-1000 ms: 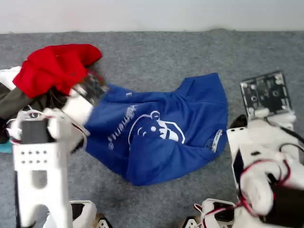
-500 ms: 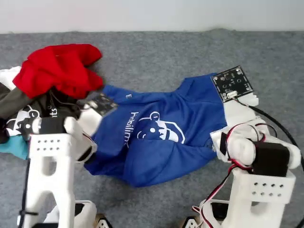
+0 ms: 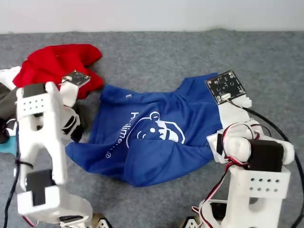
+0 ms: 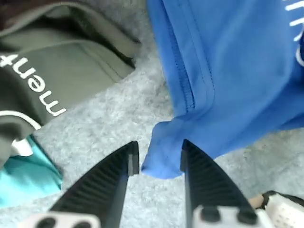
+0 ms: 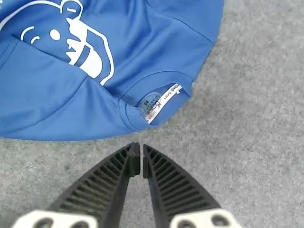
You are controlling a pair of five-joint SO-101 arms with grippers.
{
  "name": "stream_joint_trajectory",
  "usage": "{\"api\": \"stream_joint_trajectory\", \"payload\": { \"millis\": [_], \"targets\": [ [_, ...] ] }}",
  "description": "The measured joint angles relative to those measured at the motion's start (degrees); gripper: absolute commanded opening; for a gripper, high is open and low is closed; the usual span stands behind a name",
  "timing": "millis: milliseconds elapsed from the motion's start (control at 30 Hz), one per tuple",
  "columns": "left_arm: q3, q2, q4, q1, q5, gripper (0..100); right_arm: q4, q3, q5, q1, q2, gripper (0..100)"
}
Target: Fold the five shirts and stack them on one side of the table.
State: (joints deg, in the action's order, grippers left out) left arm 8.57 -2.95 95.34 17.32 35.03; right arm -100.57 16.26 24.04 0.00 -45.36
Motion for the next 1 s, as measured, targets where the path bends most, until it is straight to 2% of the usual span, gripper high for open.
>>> {"api": "stream_joint_trajectory", "payload": {
  "millis": [133,233,533,633,767,1000],
  "targets": [
    [-5.4,-0.8,3.1,2.6,0.0,14,0.0,0.0,0.2,-0.2,0.0,1.0],
    [-2.7,0.8,3.6,3.2,0.6,14,0.0,0.2,0.2,-0.2,0.0,1.0],
    [23.8,28.4,4.0,3.7,3.2,15,0.0,3.2,1.7,-0.2,0.0,1.0],
    [31.0,32.1,3.5,3.7,3.4,15,0.0,3.2,1.8,-0.1,0.1,1.0],
    [33.8,33.1,-1.8,3.0,2.0,15,0.0,3.2,1.9,-0.2,0.1,1.0],
    [40.3,33.1,-17.1,1.5,1.8,15,0.0,3.2,2.0,-0.2,0.1,1.0]
  ]
}}
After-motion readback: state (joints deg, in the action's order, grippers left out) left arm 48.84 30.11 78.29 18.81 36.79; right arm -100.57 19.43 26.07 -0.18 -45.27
